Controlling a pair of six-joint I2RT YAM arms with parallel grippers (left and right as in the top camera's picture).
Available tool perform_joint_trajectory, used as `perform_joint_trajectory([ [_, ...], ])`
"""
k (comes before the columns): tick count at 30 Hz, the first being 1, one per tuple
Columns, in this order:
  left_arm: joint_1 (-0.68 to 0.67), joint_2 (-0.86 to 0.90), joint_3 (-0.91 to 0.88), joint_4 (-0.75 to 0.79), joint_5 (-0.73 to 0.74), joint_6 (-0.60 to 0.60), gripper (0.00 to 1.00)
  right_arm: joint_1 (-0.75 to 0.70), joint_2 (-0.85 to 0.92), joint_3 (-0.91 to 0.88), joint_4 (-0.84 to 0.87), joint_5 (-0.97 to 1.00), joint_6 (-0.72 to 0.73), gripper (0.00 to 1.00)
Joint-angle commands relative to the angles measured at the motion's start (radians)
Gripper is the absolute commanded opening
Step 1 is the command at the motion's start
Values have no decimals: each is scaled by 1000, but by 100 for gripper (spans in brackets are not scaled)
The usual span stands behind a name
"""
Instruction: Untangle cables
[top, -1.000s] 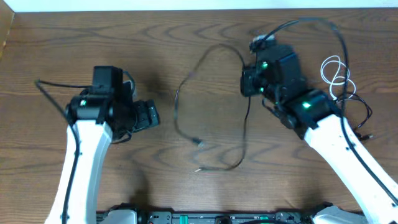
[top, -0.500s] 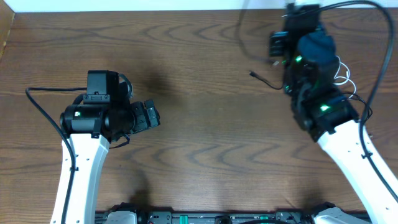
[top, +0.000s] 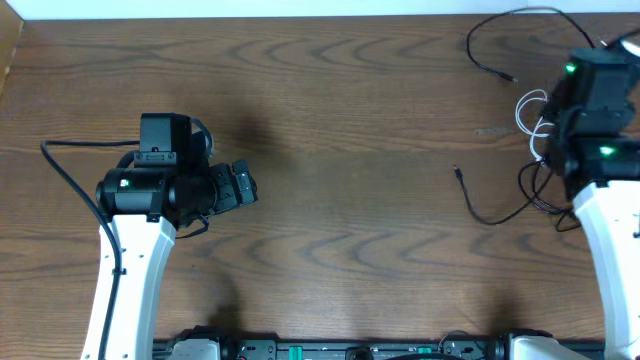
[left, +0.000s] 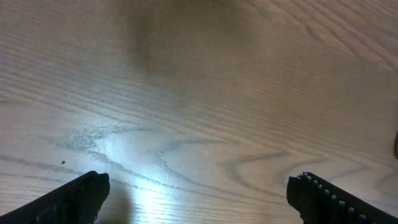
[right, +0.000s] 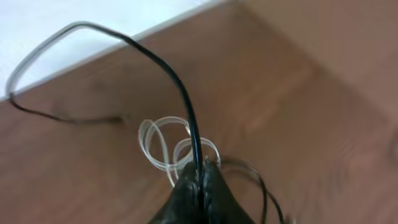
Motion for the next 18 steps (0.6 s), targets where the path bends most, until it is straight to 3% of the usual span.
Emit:
perform_joint_trajectory([
  [1, 3, -3, 9, -2, -6, 9, 98, -73, 7, 10, -55, -115, 121, 1],
  [4, 3, -3, 9, -2, -6, 9, 98, -119, 7, 10, -85, -160, 123, 5],
  [6, 3, -3, 9, -2, -6, 9, 98, -135, 7, 10, -96, -173, 123, 42],
  [9, 3, -3, 9, -2, -6, 9, 98, -138, 8, 9, -109, -173, 122, 75],
  [18, 3, -3, 9, -2, -6, 9, 98, -138, 22, 5, -151, -345, 115, 93],
])
